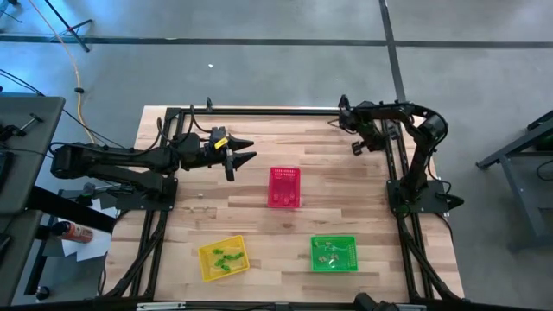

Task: Sort Halloween decoration
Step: Put the white skull toy into the green bin

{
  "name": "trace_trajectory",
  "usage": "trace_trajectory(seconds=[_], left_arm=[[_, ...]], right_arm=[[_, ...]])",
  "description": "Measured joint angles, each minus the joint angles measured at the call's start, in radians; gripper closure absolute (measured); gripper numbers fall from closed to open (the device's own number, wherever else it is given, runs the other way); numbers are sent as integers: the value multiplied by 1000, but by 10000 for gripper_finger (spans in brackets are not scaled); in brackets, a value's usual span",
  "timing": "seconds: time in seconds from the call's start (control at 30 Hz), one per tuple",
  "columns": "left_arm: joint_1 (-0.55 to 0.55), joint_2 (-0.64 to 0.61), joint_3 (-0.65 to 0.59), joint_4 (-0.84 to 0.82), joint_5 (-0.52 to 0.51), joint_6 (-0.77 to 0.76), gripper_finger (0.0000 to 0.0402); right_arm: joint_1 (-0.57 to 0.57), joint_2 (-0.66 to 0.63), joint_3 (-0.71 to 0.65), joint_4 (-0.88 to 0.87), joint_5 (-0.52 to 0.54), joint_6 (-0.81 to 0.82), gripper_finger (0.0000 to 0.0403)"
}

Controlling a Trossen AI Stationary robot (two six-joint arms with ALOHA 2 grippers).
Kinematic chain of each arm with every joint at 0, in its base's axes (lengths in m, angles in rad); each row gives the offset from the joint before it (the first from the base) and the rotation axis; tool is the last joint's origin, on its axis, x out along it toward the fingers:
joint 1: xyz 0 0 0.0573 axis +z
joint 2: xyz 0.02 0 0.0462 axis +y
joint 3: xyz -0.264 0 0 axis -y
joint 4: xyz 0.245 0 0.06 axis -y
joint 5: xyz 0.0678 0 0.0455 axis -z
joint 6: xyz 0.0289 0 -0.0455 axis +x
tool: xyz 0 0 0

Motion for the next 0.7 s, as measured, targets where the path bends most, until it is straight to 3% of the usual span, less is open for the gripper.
trace_trajectory(seconds=[0.13,0.4,0.7], left_arm=[[0,0,0,0,0,-17,204],[-1,0,0,-1,0,-18,204],[-2,0,0,0,4,-18,204]], right_arm=[[29,0,-74,24,-92,29,402],[97,-7,-213,80,-91,83,402],[161,-42,-150,102,-97,72,402]])
